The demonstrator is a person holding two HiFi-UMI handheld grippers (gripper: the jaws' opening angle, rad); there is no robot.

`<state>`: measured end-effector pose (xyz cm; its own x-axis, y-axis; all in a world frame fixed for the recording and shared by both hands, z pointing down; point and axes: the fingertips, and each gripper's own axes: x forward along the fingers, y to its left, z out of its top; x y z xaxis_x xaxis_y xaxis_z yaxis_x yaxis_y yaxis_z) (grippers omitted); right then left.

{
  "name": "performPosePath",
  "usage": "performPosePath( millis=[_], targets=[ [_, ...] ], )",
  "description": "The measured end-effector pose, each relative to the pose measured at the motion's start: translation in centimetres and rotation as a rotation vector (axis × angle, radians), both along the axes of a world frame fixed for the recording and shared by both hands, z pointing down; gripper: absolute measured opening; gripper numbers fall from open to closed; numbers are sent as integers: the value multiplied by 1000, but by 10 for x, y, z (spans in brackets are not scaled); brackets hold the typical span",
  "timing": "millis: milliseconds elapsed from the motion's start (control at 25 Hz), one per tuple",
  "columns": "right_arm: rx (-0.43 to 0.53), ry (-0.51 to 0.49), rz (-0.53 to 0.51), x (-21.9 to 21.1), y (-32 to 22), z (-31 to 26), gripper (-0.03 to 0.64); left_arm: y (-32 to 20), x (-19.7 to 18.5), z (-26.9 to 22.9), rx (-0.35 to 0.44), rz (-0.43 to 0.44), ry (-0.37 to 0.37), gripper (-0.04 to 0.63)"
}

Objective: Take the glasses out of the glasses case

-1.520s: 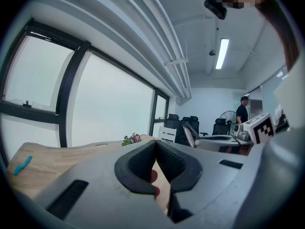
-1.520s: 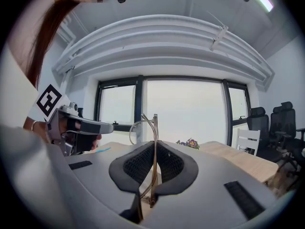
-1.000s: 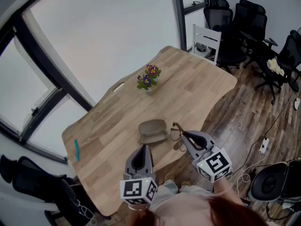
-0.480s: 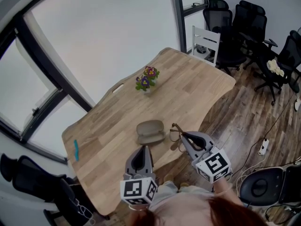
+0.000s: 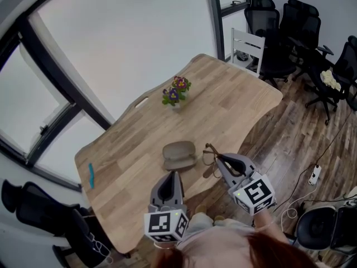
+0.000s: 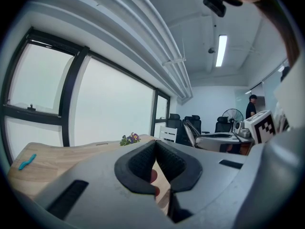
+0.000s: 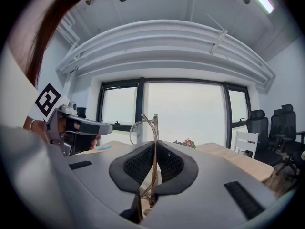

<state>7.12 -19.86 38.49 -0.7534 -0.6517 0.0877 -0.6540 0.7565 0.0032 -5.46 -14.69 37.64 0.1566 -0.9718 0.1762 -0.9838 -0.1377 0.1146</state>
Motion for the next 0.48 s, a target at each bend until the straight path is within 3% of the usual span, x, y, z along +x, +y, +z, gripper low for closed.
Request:
performPosePath(
  millis=[480],
  targets=[
    [-5,7,-2,-13,-12,-3,12,-12,-14,-2,-11,2,-8,2]
  ],
)
